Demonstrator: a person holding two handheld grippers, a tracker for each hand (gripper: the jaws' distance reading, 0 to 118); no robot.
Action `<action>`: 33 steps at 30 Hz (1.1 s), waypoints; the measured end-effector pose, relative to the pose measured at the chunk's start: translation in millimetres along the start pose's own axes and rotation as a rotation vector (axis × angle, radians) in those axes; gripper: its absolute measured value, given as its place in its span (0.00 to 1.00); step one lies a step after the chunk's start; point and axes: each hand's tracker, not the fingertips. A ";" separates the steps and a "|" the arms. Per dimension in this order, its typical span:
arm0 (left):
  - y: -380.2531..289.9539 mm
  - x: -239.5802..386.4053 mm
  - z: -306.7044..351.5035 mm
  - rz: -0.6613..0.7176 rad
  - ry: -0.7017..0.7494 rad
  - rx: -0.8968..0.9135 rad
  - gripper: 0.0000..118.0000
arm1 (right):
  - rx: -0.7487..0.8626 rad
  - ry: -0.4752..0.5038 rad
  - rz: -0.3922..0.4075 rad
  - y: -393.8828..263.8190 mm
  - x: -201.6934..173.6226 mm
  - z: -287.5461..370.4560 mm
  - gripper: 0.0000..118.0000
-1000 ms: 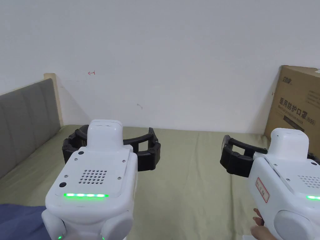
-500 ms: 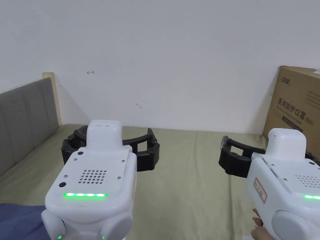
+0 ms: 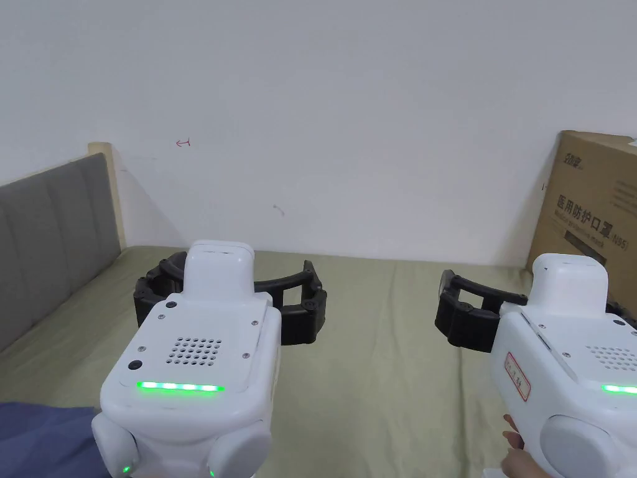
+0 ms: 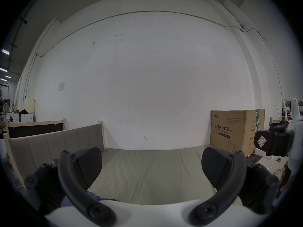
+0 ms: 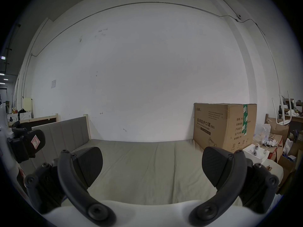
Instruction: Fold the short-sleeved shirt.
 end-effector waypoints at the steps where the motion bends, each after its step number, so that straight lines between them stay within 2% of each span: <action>1: -0.1 0.3 0.0 -0.003 0.000 -0.002 1.00 | 0.000 0.002 0.000 -0.2 -0.1 0.0 1.00; 12: -0.8 2.3 -2.6 -0.026 -0.020 -0.014 0.96 | 0.006 -0.010 0.027 -2.9 -2.8 -1.0 1.00; 17: -1.0 2.3 -2.0 -0.023 -0.009 -0.011 0.92 | 0.010 -0.020 -0.021 -2.3 2.8 -0.4 0.97; 18: -0.7 2.4 -2.0 -0.030 -0.009 -0.020 0.87 | 0.008 -0.016 -0.031 -2.0 4.5 -0.4 0.91; 19: 0.4 2.5 -2.4 -0.041 -0.014 -0.042 0.71 | 0.006 0.002 -0.047 -1.7 6.8 -0.2 0.66; 20: 0.8 2.4 -2.8 -0.044 -0.030 -0.053 0.45 | -0.002 0.000 -0.051 -0.4 7.4 -0.9 0.32; 21: 1.5 1.4 -4.9 -0.049 -0.053 -0.066 0.13 | -0.027 -0.006 -0.059 0.4 7.2 -5.3 0.03; 22: 1.7 1.2 -8.5 -0.057 -0.061 -0.090 0.00 | -0.048 -0.011 -0.075 -0.3 8.7 -8.7 0.03; 24: 2.6 0.5 -8.8 -0.050 -0.056 -0.086 0.00 | -0.069 0.059 -0.128 -3.4 12.7 -12.3 0.02; 25: 3.3 -1.6 -9.1 -0.020 -0.105 -0.092 0.00 | -0.064 0.034 -0.110 -4.1 11.6 -12.8 0.00; 28: -0.3 -0.5 -8.3 -0.027 -0.100 -0.097 0.00 | -0.028 0.009 -0.050 -9.1 7.3 -6.8 0.00; 33: -8.1 1.2 -11.3 -0.051 -0.090 -0.123 0.00 | -0.019 0.051 -0.073 -10.6 15.3 -3.0 0.00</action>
